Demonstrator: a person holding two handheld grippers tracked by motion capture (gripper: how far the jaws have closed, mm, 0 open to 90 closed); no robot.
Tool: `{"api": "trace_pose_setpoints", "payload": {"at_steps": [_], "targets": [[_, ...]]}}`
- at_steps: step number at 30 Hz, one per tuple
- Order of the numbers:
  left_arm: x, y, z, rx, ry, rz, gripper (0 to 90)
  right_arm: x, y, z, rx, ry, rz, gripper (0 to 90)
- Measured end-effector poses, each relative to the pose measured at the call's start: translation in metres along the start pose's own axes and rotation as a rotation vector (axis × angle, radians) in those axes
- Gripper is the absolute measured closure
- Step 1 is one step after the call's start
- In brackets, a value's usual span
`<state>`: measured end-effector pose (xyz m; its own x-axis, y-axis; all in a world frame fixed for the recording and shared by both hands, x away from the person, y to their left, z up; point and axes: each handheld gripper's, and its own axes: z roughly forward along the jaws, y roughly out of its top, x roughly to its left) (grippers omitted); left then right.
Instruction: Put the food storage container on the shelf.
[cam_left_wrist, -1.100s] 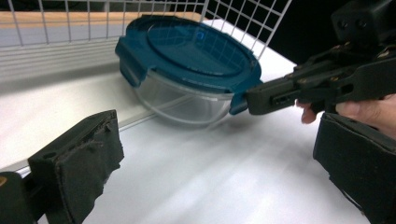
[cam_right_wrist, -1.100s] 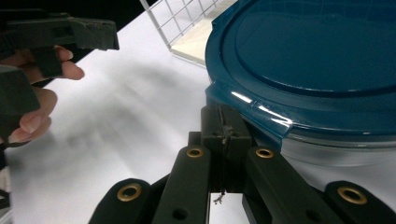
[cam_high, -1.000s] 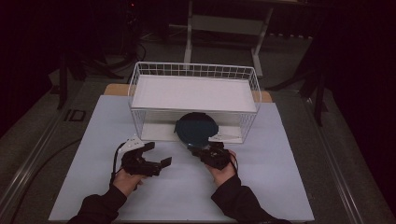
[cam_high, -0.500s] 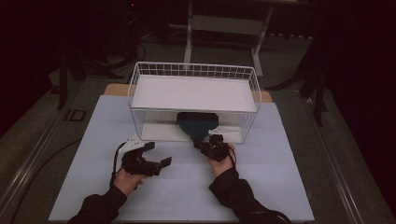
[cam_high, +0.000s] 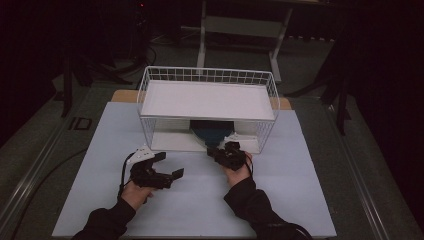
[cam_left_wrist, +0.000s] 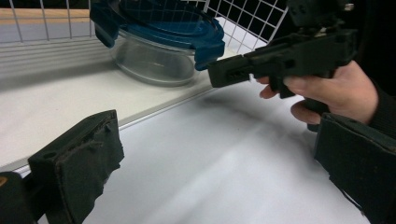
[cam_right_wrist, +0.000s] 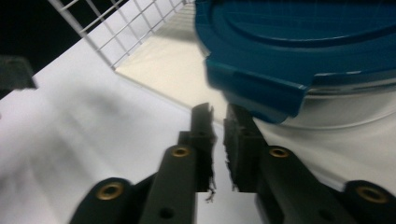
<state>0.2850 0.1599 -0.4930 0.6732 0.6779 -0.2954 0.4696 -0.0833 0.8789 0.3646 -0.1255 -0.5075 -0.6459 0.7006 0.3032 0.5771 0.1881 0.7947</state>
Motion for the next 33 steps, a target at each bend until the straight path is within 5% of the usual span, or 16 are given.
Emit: {"api": "trace_pose_setpoints", "payload": {"at_steps": [4, 8, 12, 16, 20, 33], "targets": [[-0.003, 0.001, -0.001, -0.009, -0.010, 0.013, 1.5, 0.012, -0.004, -0.010, -0.017, 0.036, -0.067, 38.4], [-0.007, 0.002, -0.002, -0.011, -0.026, 0.036, 1.5, 0.018, -0.009, -0.020, -0.042, 0.063, -0.071, 13.7], [-0.011, 0.002, -0.004, -0.015, -0.041, 0.054, 1.5, 0.016, -0.014, -0.032, -0.068, 0.121, -0.036, 14.0], [-0.013, 0.002, -0.006, -0.017, -0.046, 0.062, 1.5, 0.015, -0.017, -0.039, -0.093, 0.119, -0.043, 14.0], [-0.015, 0.002, -0.006, -0.012, -0.052, 0.075, 1.6, 0.011, -0.025, -0.061, -0.117, 0.103, -0.111, 14.6], [-0.021, -0.006, -0.018, 0.004, -0.076, 0.098, 1.5, 0.001, -0.053, -0.091, -0.086, 0.104, -0.126, 14.8]]}}
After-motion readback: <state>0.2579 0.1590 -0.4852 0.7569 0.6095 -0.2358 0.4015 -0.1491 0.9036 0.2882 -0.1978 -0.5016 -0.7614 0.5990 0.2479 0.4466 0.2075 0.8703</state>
